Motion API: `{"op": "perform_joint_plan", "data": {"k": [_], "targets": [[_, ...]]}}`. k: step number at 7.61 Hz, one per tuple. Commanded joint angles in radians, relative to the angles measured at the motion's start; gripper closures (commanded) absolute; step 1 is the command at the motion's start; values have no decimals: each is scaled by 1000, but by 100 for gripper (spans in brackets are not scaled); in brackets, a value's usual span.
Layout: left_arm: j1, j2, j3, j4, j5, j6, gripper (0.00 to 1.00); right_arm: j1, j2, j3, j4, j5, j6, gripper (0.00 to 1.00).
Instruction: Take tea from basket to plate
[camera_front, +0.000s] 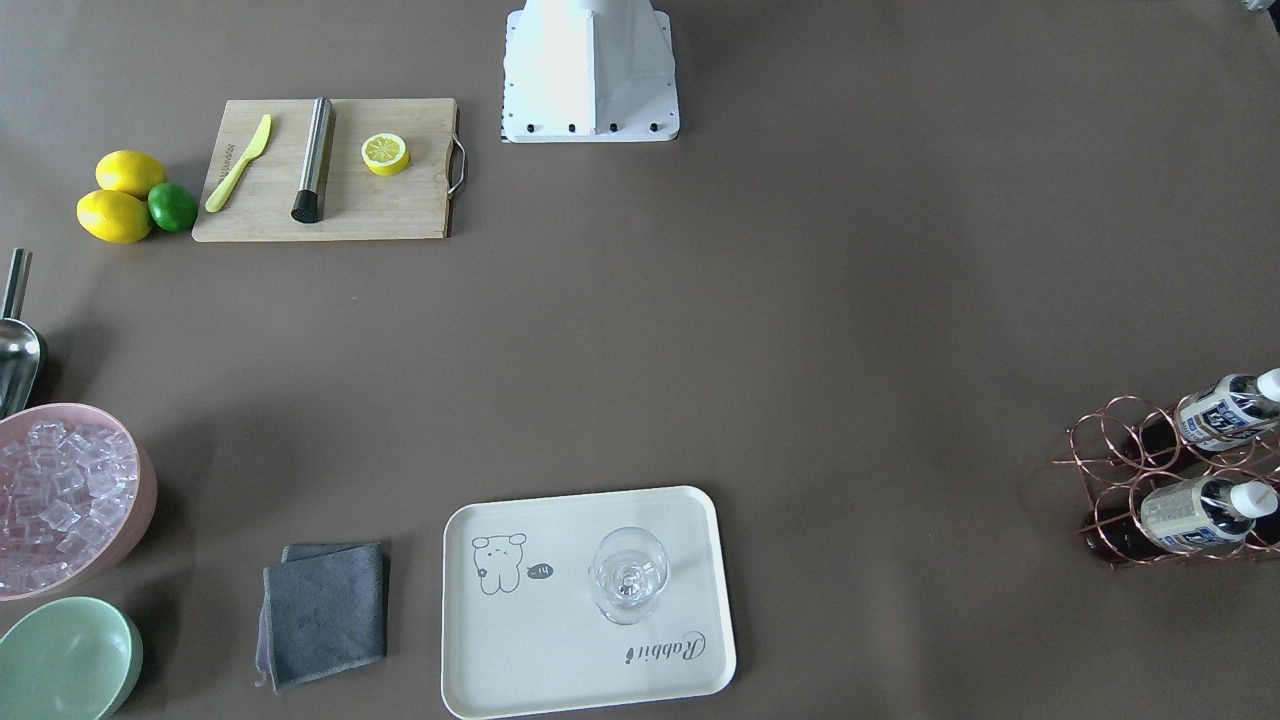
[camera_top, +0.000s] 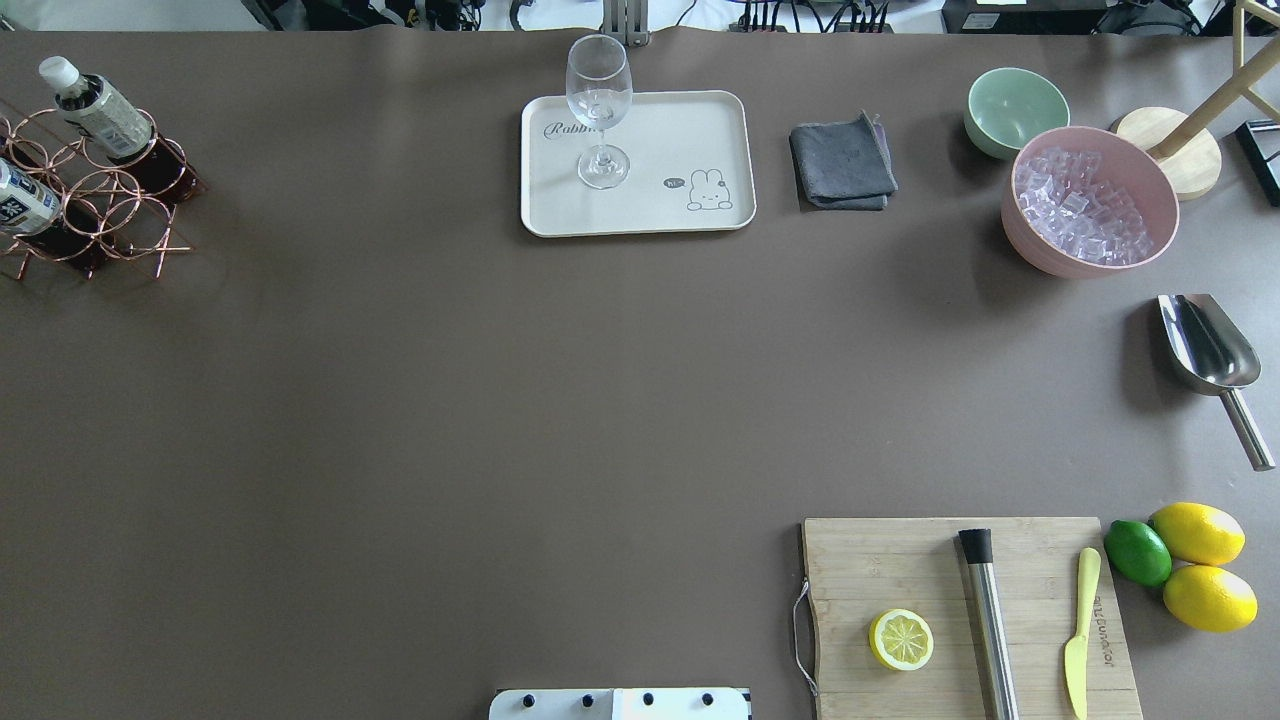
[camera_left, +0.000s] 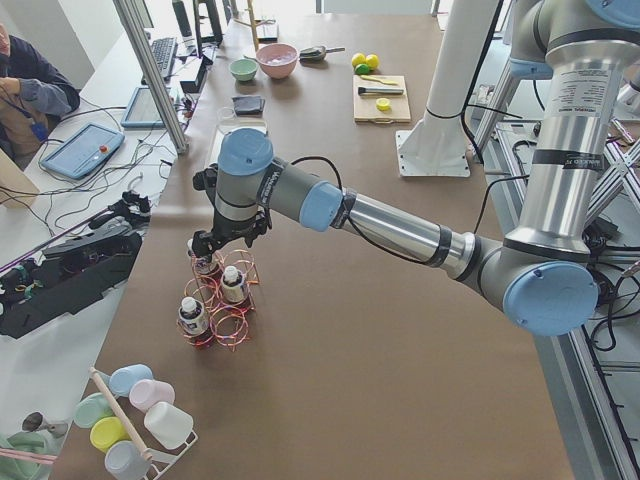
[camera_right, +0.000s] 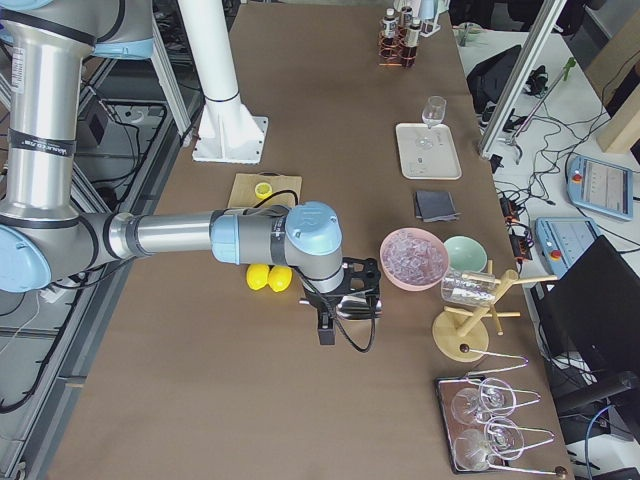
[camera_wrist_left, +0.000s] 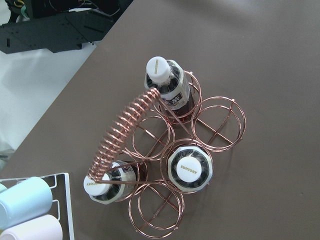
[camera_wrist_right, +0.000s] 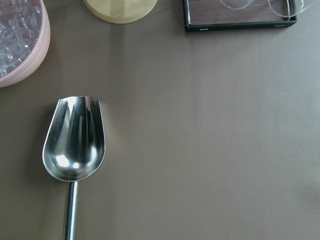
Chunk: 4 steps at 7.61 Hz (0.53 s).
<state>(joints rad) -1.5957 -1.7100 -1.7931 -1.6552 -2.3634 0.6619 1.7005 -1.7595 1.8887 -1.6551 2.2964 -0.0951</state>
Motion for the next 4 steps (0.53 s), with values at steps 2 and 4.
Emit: {"op": "perform_joint_plan", "data": {"k": [2,4], "targets": [[-6,-149,142,50,0,213,1,1,0,0,0,0,0,0],[-6,-222,170,196,-14,319,1,-1,1,-2,0,0,0,0]]}}
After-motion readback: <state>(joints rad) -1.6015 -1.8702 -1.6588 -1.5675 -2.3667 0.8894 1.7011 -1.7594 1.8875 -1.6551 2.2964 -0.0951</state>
